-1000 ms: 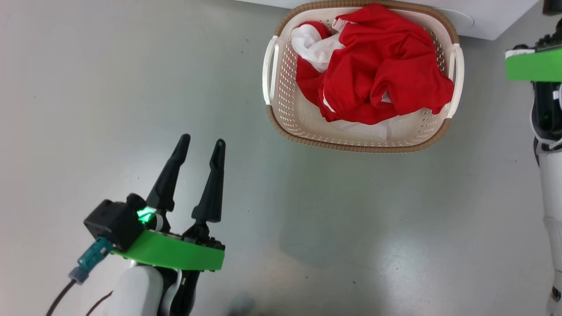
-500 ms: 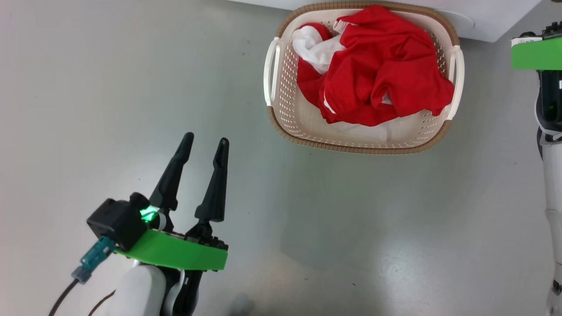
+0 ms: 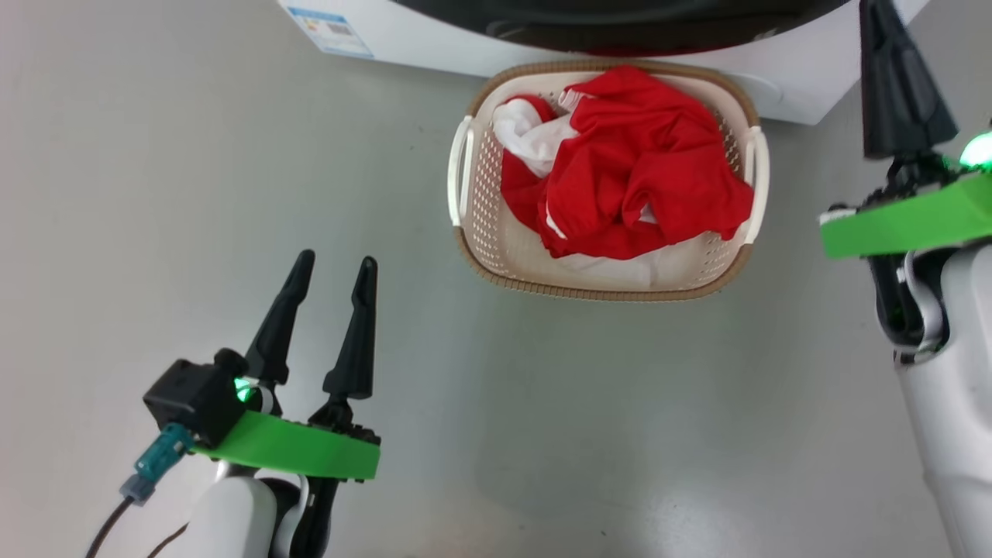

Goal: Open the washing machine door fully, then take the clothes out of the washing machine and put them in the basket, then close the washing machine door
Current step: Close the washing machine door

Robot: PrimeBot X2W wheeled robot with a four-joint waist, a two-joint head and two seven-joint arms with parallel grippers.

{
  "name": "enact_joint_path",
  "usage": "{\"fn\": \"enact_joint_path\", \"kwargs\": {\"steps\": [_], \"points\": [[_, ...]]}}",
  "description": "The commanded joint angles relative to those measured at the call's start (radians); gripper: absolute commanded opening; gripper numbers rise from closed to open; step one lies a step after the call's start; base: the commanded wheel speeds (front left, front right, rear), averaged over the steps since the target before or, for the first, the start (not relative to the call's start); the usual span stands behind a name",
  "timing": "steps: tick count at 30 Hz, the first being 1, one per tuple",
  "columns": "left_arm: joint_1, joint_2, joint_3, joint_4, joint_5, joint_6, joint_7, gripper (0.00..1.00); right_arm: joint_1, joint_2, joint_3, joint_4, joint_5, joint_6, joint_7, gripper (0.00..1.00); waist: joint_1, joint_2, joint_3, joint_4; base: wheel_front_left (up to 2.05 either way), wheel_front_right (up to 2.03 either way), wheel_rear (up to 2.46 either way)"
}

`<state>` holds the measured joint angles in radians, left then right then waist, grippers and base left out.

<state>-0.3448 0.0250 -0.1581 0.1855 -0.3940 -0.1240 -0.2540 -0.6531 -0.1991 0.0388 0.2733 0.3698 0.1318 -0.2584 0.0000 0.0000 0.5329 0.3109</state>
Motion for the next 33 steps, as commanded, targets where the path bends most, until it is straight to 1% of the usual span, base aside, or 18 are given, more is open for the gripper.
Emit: {"fn": "enact_joint_path", "kwargs": {"steps": [1,2,8,15,23,33], "points": [[0.030,0.025,0.039,-0.013,0.011,-0.004,-0.008,1.00,0.040,0.012,0.018,-0.031,0.009,-0.001,-0.003,0.98,0.0000,0.0000,-0.033,-0.022,0.00,0.00,0.00],[0.033,0.025,0.043,-0.008,0.016,-0.005,-0.008,1.00,0.056,0.013,0.018,-0.034,0.012,-0.001,-0.003,1.00,0.0000,0.0000,-0.042,-0.027,0.00,0.00,0.00],[0.051,0.025,0.061,0.010,0.045,-0.006,-0.008,1.00,0.152,0.023,0.023,-0.052,0.019,-0.001,-0.003,1.00,0.0000,0.0000,-0.096,-0.056,0.00,0.00,0.00],[0.080,0.025,0.088,0.017,0.078,-0.007,-0.008,1.00,0.263,0.050,0.048,-0.067,0.023,-0.001,-0.003,1.00,0.0000,0.0000,-0.154,-0.103,0.00,0.00,0.00],[0.113,0.025,0.123,0.023,0.109,-0.007,-0.008,1.00,0.367,0.079,0.040,-0.069,0.018,-0.001,-0.003,1.00,0.0000,0.0000,-0.205,-0.150,0.00,0.00,0.00],[0.169,0.038,0.162,0.030,0.136,-0.007,-0.008,1.00,0.490,0.083,0.044,-0.062,0.013,-0.001,-0.003,1.00,0.0000,0.0000,-0.289,-0.203,0.00,0.00,0.00]]}}
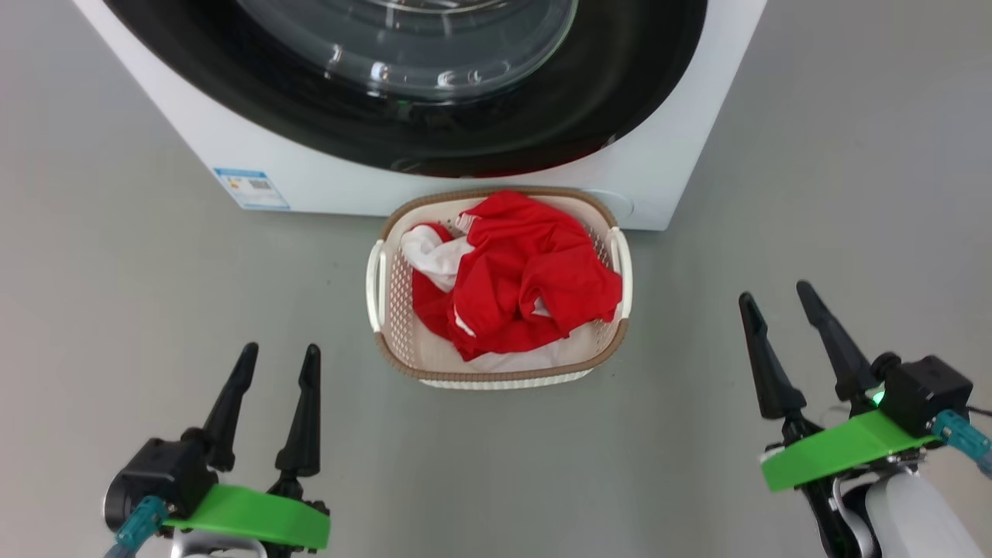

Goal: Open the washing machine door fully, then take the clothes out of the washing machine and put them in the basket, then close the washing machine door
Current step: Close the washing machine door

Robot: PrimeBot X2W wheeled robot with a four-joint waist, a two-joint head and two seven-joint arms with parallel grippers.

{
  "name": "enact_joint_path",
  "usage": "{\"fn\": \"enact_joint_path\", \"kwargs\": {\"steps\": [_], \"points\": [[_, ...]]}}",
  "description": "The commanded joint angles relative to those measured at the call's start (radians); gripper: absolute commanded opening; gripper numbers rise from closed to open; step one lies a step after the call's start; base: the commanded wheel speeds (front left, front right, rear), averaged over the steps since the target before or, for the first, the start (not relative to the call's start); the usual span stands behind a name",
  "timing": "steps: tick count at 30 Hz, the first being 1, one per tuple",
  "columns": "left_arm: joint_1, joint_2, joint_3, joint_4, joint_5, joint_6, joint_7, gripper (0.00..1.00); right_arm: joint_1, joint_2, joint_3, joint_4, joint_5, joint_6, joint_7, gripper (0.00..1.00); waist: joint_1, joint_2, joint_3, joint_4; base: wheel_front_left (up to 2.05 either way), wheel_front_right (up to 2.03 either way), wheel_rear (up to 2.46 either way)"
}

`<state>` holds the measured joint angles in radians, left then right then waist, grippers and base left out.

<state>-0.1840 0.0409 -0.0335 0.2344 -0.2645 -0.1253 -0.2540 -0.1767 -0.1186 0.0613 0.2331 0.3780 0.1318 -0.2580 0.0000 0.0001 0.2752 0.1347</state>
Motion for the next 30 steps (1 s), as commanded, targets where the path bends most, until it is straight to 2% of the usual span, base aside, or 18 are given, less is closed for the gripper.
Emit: {"fn": "enact_joint_path", "kwargs": {"steps": [1,30], "points": [[0.015,0.024,0.040,-0.018,0.009,-0.005,-0.008,1.00,0.024,0.002,0.023,-0.020,0.004,-0.001,-0.004,1.00,0.0000,-0.0001,-0.040,-0.031,0.00,0.00,0.00],[0.174,0.057,0.087,-0.027,-0.003,-0.005,-0.008,1.00,0.234,0.025,-0.037,-0.023,0.001,-0.001,-0.004,1.00,0.0000,-0.0001,-0.177,-0.127,0.00,0.00,0.00]]}}
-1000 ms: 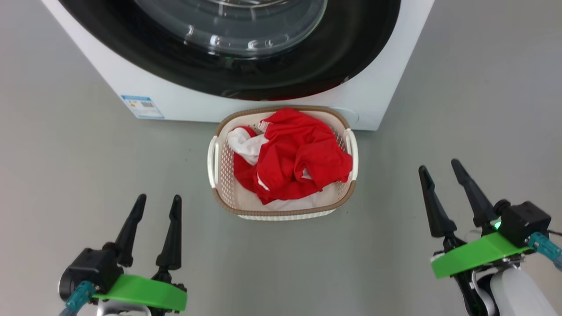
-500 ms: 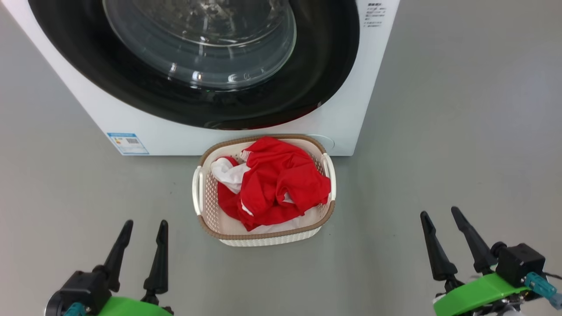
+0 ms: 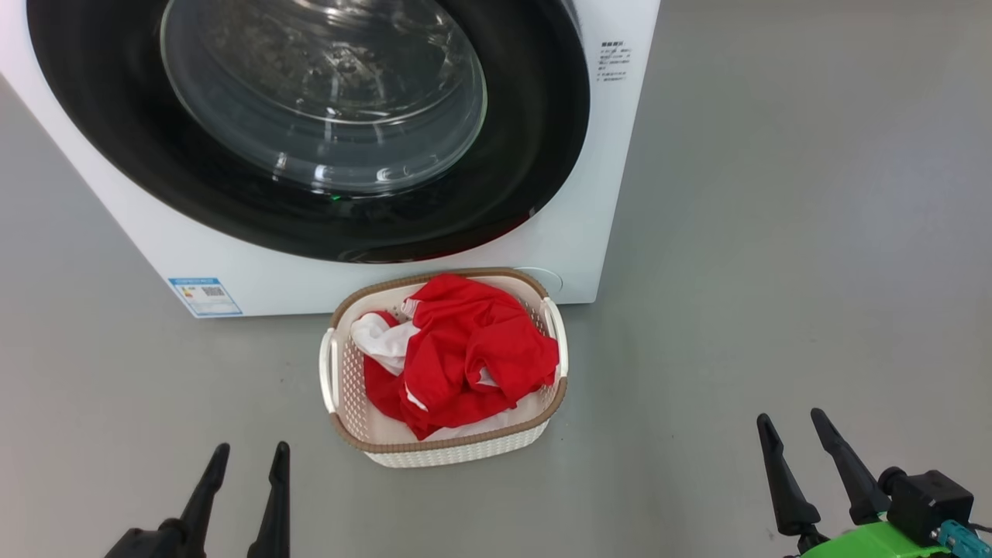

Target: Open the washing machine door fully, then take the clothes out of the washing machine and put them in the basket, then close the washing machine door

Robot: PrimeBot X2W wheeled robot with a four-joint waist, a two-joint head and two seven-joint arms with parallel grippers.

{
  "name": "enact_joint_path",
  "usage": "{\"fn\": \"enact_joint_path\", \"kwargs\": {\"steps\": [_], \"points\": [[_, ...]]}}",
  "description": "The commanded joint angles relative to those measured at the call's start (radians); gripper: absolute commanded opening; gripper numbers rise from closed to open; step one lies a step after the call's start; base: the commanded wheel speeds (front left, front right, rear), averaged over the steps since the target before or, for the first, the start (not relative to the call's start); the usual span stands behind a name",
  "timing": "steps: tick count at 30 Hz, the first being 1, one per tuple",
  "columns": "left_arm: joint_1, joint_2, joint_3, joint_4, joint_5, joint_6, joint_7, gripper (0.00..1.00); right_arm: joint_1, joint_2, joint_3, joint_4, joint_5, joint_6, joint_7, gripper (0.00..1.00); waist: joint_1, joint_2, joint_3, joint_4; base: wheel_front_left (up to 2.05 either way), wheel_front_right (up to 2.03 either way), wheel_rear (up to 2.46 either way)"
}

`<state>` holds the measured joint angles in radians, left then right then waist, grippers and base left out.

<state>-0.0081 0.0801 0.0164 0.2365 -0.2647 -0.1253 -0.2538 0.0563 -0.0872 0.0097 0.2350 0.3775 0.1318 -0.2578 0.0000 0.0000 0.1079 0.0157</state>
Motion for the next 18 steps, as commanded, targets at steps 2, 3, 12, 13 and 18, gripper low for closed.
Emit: {"fn": "enact_joint_path", "kwargs": {"steps": [2,3,12,13,18], "points": [[0.010,0.019,0.039,-0.032,-0.006,-0.005,-0.008,1.00,0.011,-0.006,0.011,-0.027,0.001,-0.001,-0.004,1.00,0.0000,0.0000,-0.016,-0.012,0.00,0.00,0.00],[0.016,0.019,0.041,-0.034,-0.007,-0.005,-0.008,1.00,0.016,-0.005,0.009,-0.028,0.000,-0.001,-0.004,1.00,0.0000,0.0000,-0.018,-0.013,0.00,0.00,0.00],[0.057,0.006,0.062,-0.055,-0.008,-0.005,-0.008,1.00,0.053,-0.003,-0.006,-0.035,-0.003,-0.001,-0.004,1.00,0.0000,0.0000,-0.034,-0.019,0.00,0.00,0.00],[0.060,0.005,0.063,-0.058,-0.007,-0.005,-0.008,1.00,0.054,-0.002,-0.008,-0.035,-0.004,-0.001,-0.004,1.00,0.0000,0.0000,-0.033,-0.019,0.00,0.00,0.00],[0.064,0.001,0.062,-0.064,-0.005,-0.005,-0.008,1.00,0.055,-0.001,-0.015,-0.036,-0.005,-0.001,-0.004,1.00,0.0000,0.0000,-0.030,-0.017,0.00,0.00,0.00]]}}
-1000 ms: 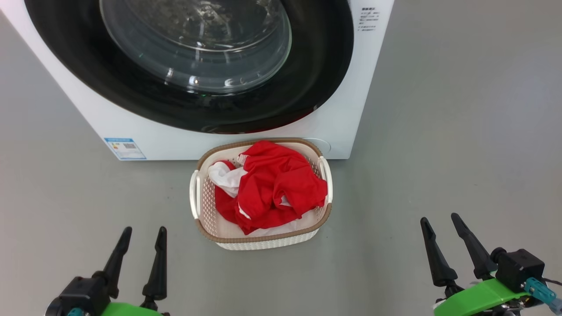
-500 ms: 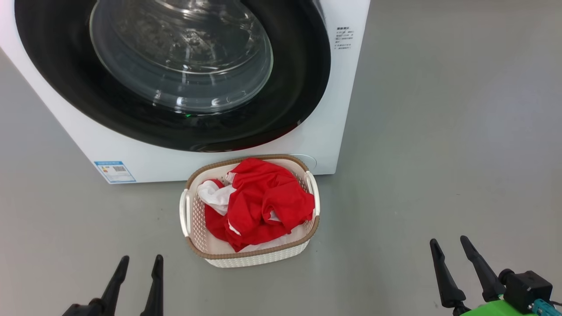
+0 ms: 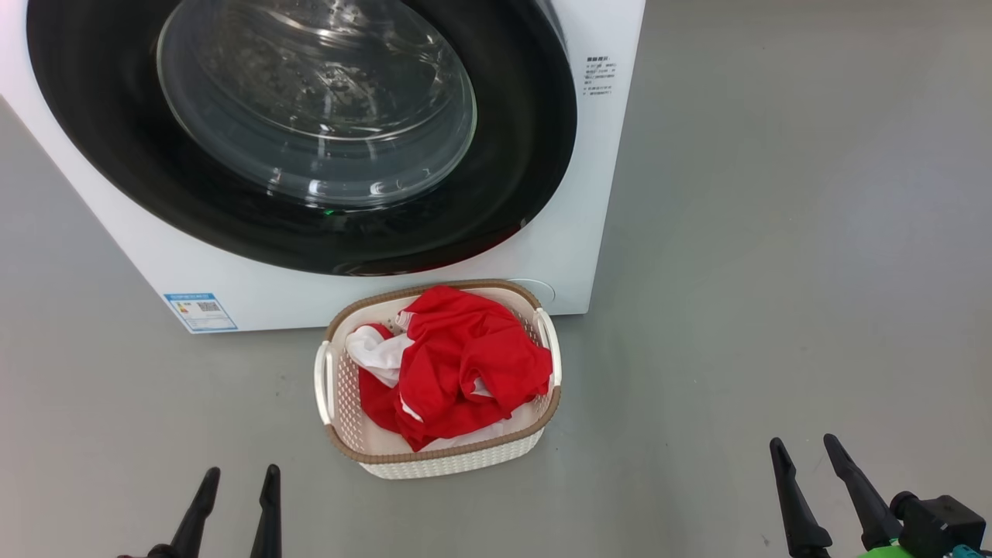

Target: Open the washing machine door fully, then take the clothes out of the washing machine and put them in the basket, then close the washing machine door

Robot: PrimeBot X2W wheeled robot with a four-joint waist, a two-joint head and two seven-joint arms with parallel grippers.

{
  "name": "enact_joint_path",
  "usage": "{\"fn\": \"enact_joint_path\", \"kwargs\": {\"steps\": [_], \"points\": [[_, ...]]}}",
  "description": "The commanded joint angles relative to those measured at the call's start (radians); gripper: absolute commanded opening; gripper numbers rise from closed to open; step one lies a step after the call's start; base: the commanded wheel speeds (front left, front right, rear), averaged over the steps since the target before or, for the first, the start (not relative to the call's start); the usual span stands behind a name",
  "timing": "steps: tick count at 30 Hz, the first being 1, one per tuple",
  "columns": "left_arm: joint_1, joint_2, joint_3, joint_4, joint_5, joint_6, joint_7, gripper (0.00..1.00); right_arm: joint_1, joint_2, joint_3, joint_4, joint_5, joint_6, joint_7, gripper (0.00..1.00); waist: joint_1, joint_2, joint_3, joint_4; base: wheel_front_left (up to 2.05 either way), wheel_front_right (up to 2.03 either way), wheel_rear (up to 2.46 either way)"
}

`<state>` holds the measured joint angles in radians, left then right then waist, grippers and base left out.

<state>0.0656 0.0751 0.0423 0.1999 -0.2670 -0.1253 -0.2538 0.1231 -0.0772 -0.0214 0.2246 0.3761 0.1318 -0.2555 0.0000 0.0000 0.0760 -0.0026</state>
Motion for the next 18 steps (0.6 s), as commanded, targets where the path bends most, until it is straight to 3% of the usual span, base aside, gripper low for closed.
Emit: {"fn": "enact_joint_path", "kwargs": {"steps": [1,18], "points": [[-0.011,0.005,0.037,-0.028,-0.002,-0.005,-0.008,1.00,-0.012,-0.010,0.015,-0.026,-0.005,-0.001,-0.006,1.00,0.0000,0.0000,0.002,0.001,0.00,0.00,0.00],[-0.011,-0.001,0.034,-0.027,-0.002,-0.005,-0.008,1.00,-0.014,-0.012,0.014,-0.027,-0.007,-0.001,-0.006,1.00,0.0000,0.0000,0.001,0.005,0.00,0.00,0.00]]}}
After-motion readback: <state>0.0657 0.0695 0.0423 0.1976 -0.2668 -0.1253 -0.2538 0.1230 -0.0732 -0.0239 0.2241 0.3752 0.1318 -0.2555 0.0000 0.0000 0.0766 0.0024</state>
